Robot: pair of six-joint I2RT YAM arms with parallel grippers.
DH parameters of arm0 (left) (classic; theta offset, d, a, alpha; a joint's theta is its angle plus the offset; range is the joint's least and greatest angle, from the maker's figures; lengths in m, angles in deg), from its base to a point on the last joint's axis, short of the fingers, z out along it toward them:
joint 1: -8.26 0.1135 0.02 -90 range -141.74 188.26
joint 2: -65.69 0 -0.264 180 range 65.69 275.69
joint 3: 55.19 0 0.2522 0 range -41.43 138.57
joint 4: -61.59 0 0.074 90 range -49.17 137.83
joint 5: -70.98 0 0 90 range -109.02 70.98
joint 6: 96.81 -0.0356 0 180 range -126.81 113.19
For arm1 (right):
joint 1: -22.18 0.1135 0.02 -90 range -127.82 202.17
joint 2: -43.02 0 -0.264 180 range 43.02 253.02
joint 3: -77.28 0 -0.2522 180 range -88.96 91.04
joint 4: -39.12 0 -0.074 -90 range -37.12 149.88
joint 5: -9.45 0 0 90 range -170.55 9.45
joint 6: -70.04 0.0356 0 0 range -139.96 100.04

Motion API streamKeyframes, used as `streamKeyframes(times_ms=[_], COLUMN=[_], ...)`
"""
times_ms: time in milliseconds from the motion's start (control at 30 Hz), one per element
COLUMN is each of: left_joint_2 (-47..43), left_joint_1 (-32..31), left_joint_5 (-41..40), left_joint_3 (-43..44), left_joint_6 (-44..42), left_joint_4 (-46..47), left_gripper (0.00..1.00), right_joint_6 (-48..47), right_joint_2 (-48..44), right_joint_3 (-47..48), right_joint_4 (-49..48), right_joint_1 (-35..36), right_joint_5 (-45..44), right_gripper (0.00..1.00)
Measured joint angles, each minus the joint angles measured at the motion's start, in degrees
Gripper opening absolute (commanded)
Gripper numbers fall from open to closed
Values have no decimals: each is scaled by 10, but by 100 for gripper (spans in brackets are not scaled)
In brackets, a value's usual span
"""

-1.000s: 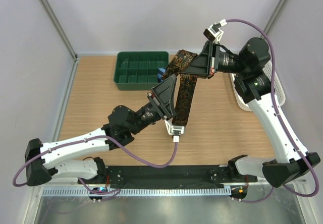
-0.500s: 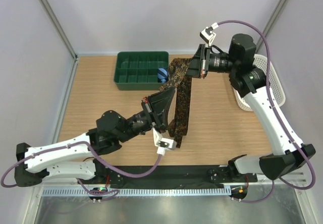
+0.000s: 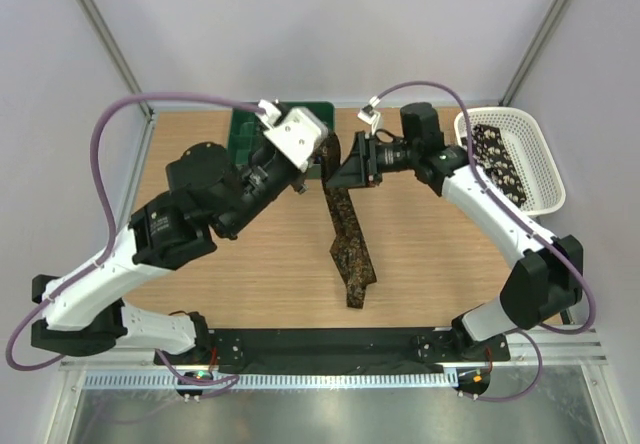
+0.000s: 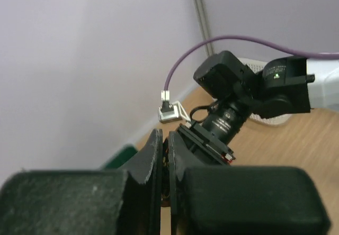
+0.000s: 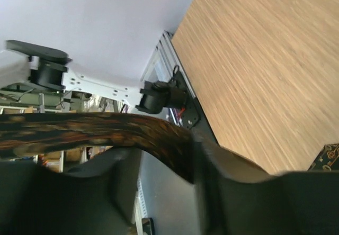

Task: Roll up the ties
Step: Flatten the tie

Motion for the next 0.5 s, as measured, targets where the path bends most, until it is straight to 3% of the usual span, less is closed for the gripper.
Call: streamKeyframes(times_ms=[100, 133, 300, 500], left_joint_2=[33, 37, 24, 17], left_joint_1=[21, 28, 56, 71], left_joint_5=[-40, -49, -68, -60], left_joint_3=[68, 82, 99, 132], left_joint_6=[110, 141, 243, 290], left_joint_4=[-78, -99, -156, -179], left_gripper=[1, 1, 1, 0], right_joint_6=[-26, -30, -54, -86], right_joint_2=[15, 15, 15, 16], right_joint_3=[-54, -79, -171, -227], right_joint_4=[-22, -33, -94, -179], right_joint_1=[17, 24, 63, 102], right_joint_5=[-9, -10, -11, -13], right_gripper=[61, 68, 84, 89])
